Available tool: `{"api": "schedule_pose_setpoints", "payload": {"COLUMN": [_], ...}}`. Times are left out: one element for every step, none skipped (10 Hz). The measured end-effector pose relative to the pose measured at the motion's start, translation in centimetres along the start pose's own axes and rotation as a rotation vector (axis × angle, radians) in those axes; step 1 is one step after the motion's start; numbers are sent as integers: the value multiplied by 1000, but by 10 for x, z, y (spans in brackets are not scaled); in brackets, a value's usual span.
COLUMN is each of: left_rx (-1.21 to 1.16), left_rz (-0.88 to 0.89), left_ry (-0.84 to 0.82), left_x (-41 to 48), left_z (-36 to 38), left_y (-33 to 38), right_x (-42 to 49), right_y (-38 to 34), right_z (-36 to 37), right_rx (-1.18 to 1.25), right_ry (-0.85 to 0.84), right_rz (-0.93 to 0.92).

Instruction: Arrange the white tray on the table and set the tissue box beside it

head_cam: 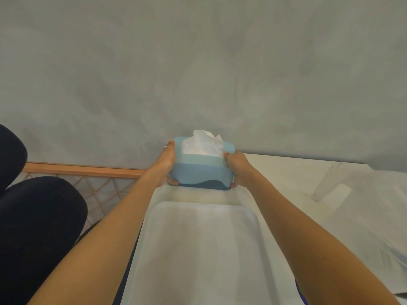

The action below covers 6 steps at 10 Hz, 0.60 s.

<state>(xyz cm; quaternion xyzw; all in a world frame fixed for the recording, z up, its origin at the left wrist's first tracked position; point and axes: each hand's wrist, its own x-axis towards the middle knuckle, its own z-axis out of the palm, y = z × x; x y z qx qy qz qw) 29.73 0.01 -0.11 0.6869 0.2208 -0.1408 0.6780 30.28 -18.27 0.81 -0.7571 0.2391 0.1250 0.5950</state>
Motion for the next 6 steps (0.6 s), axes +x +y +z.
{"api": "schedule_pose_setpoints", "payload": {"left_rx": [-24,2,101,208,274,357], "left_rz": [-6,9,77,209,393,546], "left_ry": [-18,-1,44,154,305,356], "left_x": [-3,-7,-17,-31,-66,-103], "left_z": [0,0,0,-5,-6,-1], "left_y": [2,4,7,8,6,-7], "right_x": [-3,-5,-12,-31,-61,-98], "right_y": [-3,-4,-2,0,7,20], "right_z": [0,-3,-10,-20,-36,-43], "right_rx": [-13,-78,-93,-117,-161,-242], "right_ry": [4,36,80,118,157,134], "right_rz": [8,-4,-72,-120,-166,-198]}}
